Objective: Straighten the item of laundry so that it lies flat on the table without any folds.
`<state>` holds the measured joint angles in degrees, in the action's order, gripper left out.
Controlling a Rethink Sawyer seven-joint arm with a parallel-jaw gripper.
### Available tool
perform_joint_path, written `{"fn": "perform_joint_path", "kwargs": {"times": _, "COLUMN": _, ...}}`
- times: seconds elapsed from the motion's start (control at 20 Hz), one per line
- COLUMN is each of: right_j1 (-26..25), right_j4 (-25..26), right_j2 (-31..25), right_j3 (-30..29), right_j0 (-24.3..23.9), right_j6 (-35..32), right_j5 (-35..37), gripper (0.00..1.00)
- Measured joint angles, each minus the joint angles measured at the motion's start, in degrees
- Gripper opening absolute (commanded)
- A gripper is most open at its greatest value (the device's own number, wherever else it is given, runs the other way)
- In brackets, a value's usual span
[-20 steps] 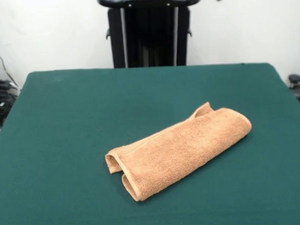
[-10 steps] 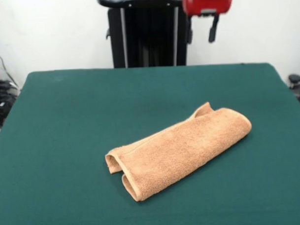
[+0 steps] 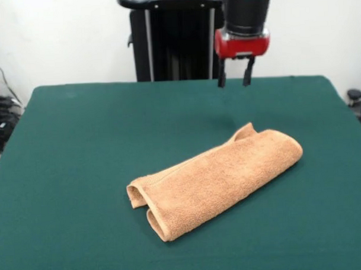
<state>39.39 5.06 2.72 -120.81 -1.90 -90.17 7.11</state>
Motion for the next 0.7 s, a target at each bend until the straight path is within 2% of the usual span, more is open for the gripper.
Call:
{"fn": "perform_joint_path", "kwargs": {"times": 0.25, "right_j1": -1.75, "right_j4": 1.61, "right_j2": -0.54, "right_j3": 1.32, "right_j0": -1.56, "right_j6": 0.00, "right_j5": -1.27, "gripper": 1.00}}
{"fn": "perform_joint_path", "kwargs": {"times": 0.7, "right_j1": -1.75, "right_j4": 4.20, "right_j2": -1.66, "right_j3": 3.66, "right_j0": -4.40, "right_j6": 0.00, "right_j5": -2.19, "gripper": 1.00}}
